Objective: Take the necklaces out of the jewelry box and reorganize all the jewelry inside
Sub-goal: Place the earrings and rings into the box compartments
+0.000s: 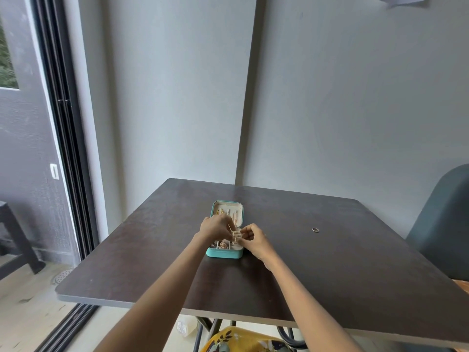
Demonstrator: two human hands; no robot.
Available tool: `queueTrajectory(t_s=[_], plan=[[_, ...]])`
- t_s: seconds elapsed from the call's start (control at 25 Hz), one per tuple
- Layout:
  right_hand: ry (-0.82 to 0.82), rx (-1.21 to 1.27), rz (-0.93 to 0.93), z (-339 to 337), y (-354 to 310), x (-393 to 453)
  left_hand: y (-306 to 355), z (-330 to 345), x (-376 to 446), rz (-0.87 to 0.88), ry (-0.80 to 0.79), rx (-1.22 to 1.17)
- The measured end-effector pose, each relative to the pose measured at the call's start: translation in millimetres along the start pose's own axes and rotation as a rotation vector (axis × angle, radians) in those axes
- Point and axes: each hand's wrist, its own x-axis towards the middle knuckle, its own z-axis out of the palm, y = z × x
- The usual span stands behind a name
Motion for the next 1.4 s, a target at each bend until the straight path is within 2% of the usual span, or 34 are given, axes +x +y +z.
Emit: queueTrajectory(t_s=[0.24, 0.6, 0.68, 0.84, 1.04, 1.2, 1.32, 1.4], plan=[[0.012, 0.058, 0.026, 1, 5, 1, 1, 12, -1, -0.055, 0.135, -0.044], [0.047, 0.053, 0.023, -2, 6, 2, 2, 9, 4, -0.054, 0.119, -0.021], [0.127, 0.035, 0.022, -10, 8, 5, 6, 11, 7, -0.047, 0.163, -0.040], [0.429, -0.179, 0.097, -51, 27, 8, 43, 26, 18, 0.052, 0.254, -0.186], [0.604, -0.228, 0.173, -107, 74, 5, 115, 74, 40, 0.142, 0.120, -0.280], [0.588, -0.411, 0.204, -140, 96, 14, 153, 103, 59, 0.188, 0.047, -0.328], [0.503, -0.613, 0.239, -161, 105, 30, 166, 112, 75, 0.195, 0.010, -0.337], [0.476, -0.660, 0.237, -166, 106, 36, 166, 116, 82, 0.187, 0.001, -0.334]])
